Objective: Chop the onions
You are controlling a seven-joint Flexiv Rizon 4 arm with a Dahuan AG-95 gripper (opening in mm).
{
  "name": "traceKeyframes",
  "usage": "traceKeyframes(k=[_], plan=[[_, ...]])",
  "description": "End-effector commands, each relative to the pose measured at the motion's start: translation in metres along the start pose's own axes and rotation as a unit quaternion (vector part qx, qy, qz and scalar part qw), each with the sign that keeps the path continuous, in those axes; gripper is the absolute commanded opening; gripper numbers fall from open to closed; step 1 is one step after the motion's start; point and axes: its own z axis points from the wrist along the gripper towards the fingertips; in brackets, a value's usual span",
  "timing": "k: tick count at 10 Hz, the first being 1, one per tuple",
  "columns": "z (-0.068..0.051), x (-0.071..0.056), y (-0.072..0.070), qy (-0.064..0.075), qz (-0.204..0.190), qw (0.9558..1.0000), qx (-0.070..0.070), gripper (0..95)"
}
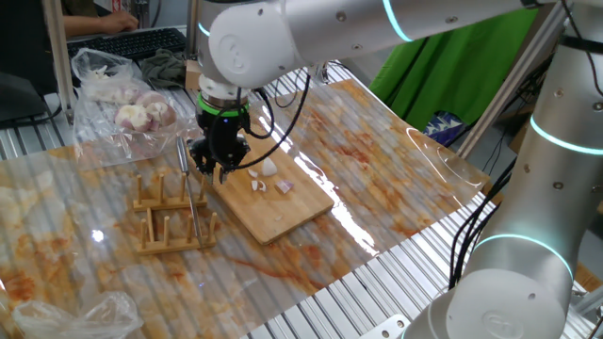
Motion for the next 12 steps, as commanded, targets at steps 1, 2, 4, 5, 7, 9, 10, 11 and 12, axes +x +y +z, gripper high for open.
traceKeyframes(k=[1, 2, 4, 5, 7, 9, 10, 11, 12], plan=[[0.002, 0.000, 0.007, 0.003, 0.025, 0.9995, -0.018, 38.0], [0.004, 0.002, 0.015, 0.005, 0.035, 0.9991, -0.022, 38.0], [0.004, 0.004, 0.029, 0.006, 0.043, 0.9988, -0.025, 38.0], [0.006, 0.004, 0.035, 0.006, 0.045, 0.9986, -0.026, 38.0], [0.010, 0.004, 0.042, 0.005, 0.048, 0.9985, -0.026, 38.0], [0.015, 0.003, 0.048, 0.002, 0.049, 0.9985, -0.025, 38.0], [0.018, 0.002, 0.050, -0.001, 0.046, 0.9988, -0.018, 38.0], [0.020, 0.001, 0.051, -0.004, 0.043, 0.9990, -0.011, 38.0], [0.022, 0.001, 0.053, -0.006, 0.041, 0.9991, -0.004, 38.0]])
